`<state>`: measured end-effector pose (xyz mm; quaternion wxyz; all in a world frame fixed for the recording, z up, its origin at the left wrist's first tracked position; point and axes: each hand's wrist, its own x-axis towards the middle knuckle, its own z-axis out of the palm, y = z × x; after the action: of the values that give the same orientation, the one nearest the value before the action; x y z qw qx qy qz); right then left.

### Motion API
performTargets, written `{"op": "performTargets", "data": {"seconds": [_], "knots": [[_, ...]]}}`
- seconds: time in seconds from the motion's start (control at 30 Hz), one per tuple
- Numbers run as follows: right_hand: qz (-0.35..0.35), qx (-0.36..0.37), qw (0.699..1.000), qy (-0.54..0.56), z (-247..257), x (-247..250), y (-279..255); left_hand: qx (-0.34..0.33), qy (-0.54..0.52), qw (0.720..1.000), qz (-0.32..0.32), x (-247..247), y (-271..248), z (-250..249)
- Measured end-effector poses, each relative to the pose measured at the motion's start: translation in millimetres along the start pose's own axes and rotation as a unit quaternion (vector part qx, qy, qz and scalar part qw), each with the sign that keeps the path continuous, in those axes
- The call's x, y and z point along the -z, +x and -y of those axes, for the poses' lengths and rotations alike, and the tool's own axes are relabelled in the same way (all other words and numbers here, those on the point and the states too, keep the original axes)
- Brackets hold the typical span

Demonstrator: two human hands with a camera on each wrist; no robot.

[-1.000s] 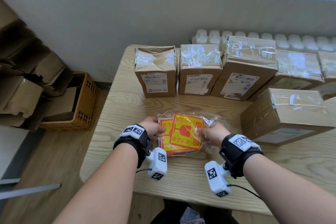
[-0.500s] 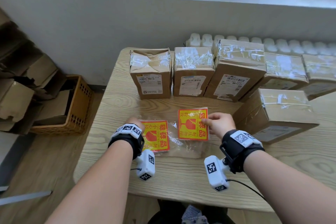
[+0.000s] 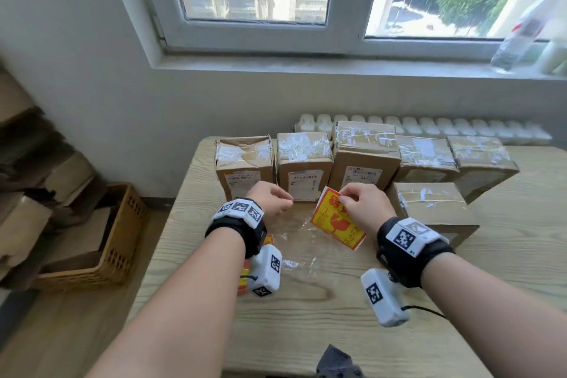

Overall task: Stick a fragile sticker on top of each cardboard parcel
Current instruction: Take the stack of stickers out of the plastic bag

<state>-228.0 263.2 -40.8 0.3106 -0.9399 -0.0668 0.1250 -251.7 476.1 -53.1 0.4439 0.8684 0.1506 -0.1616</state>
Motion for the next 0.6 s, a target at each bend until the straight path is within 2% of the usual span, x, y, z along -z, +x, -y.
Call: {"op": "performTargets", "data": {"seconds": [0.07,0.23,0.6], "knots": [[0.024,0.018,1.000,0.007,4,9,-4,-0.047,-0.025,0.998,0.025,1,-9,-25],[0.049,0.042,0.998,0.020,6,21,-11,-0.077,-0.014,0.995,0.057,0,-20,-55],[0.060,0.058,0.996,0.023,9,21,-16,-0.036,-0.030,0.994,0.103,-5,-20,-61]]}}
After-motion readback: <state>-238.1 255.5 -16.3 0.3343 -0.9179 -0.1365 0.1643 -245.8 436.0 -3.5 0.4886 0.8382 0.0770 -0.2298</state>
